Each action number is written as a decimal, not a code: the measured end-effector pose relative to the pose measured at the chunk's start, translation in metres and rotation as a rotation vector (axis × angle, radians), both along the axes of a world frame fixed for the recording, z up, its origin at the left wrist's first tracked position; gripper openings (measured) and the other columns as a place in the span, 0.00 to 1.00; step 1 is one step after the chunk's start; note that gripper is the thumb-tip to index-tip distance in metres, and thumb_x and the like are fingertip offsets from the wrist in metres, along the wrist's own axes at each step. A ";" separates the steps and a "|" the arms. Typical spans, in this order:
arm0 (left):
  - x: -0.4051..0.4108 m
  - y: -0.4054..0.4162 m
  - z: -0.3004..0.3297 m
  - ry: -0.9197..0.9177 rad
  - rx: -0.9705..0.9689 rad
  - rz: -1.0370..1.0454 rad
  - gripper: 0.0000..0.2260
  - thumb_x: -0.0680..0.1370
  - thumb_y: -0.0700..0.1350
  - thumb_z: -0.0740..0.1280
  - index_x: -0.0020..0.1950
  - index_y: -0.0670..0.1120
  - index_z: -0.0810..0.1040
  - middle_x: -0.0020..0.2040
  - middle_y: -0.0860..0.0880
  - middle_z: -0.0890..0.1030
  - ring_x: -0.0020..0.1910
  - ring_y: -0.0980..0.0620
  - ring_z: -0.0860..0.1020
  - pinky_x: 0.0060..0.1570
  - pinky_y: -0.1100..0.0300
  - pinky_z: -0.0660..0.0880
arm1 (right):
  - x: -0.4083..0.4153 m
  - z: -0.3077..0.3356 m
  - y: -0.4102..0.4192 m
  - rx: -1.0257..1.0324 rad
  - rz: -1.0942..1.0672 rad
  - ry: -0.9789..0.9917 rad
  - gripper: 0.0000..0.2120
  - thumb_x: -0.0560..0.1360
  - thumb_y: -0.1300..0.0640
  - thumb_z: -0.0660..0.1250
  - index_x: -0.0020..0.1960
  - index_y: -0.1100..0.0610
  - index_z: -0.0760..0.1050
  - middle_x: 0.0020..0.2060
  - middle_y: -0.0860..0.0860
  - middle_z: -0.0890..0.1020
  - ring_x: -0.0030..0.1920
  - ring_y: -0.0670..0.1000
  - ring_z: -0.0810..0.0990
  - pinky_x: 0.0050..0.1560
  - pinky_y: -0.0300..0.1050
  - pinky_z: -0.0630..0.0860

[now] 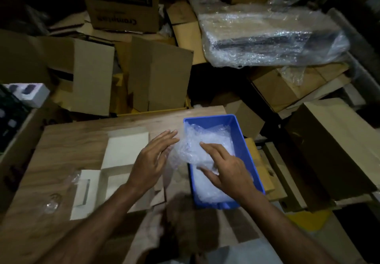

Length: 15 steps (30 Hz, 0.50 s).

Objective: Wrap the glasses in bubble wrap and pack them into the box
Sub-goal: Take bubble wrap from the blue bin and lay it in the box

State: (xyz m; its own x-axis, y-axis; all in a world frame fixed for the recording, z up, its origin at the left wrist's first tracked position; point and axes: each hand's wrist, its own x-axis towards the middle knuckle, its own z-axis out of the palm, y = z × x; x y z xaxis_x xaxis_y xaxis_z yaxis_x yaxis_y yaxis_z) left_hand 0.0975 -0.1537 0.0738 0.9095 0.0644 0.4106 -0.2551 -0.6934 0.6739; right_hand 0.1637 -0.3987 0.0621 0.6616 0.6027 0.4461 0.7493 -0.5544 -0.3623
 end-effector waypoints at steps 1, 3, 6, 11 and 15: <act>-0.008 0.011 0.006 -0.024 -0.003 0.010 0.13 0.84 0.41 0.61 0.66 0.45 0.80 0.71 0.51 0.77 0.74 0.53 0.71 0.73 0.53 0.69 | -0.002 0.000 0.008 -0.036 0.033 0.002 0.27 0.76 0.46 0.73 0.72 0.53 0.73 0.64 0.50 0.77 0.37 0.48 0.79 0.33 0.36 0.70; -0.022 0.030 0.012 -0.052 -0.020 0.030 0.13 0.84 0.39 0.61 0.64 0.43 0.81 0.69 0.50 0.79 0.73 0.52 0.72 0.71 0.49 0.71 | -0.006 -0.001 0.024 -0.074 0.045 0.030 0.29 0.72 0.54 0.76 0.71 0.52 0.73 0.67 0.52 0.74 0.38 0.50 0.79 0.33 0.42 0.73; -0.045 0.060 0.012 -0.045 -0.056 0.084 0.12 0.83 0.34 0.63 0.63 0.43 0.80 0.68 0.51 0.79 0.73 0.51 0.72 0.71 0.49 0.71 | -0.011 0.008 0.058 -0.061 0.015 0.066 0.29 0.68 0.62 0.75 0.67 0.51 0.77 0.68 0.55 0.74 0.46 0.52 0.79 0.42 0.39 0.71; -0.073 0.089 0.012 0.006 -0.229 0.200 0.11 0.85 0.41 0.58 0.60 0.46 0.79 0.65 0.54 0.81 0.71 0.52 0.74 0.70 0.54 0.71 | -0.013 0.024 0.092 -0.081 0.105 0.194 0.19 0.75 0.56 0.68 0.65 0.46 0.79 0.67 0.52 0.79 0.63 0.54 0.78 0.60 0.50 0.77; -0.076 0.103 0.014 -0.026 -0.404 0.316 0.11 0.85 0.47 0.58 0.51 0.45 0.78 0.45 0.49 0.83 0.46 0.47 0.81 0.49 0.48 0.78 | 0.000 0.043 0.113 -0.085 0.109 0.373 0.14 0.76 0.40 0.64 0.56 0.45 0.80 0.43 0.44 0.85 0.42 0.45 0.83 0.39 0.44 0.78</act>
